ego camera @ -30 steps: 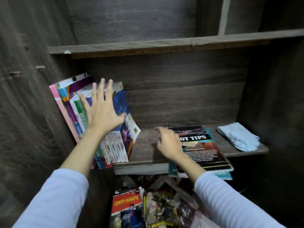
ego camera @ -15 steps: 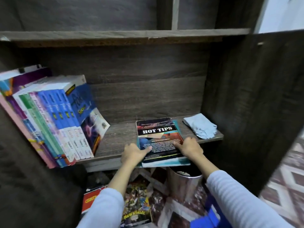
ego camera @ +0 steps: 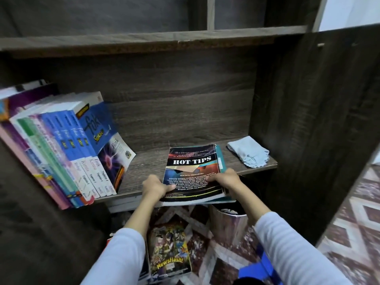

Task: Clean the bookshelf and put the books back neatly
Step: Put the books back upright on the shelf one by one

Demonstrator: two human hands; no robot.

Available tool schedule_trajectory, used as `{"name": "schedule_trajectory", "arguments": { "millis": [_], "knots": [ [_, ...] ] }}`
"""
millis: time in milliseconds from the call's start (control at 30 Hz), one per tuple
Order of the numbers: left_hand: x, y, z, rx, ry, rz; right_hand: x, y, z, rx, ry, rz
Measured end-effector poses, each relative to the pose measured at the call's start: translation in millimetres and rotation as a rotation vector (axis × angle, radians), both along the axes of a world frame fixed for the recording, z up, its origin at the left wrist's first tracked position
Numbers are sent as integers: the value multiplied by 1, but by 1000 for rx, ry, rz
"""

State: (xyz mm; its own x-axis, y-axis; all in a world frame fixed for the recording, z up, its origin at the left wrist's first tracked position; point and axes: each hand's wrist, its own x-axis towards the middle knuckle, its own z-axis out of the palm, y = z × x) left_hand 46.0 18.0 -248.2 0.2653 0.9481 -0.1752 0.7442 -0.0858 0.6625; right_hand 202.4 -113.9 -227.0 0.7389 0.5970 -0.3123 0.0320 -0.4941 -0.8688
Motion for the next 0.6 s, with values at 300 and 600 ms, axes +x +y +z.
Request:
{"name": "schedule_trajectory", "arguments": {
  "millis": [300,600],
  "knots": [
    [-17,8,8,-228,-178,-59,-26,19,21,259,147,19],
    [-41,38,115,283,-357,-195,-103,36,58,408,-546,208]
  ]
}}
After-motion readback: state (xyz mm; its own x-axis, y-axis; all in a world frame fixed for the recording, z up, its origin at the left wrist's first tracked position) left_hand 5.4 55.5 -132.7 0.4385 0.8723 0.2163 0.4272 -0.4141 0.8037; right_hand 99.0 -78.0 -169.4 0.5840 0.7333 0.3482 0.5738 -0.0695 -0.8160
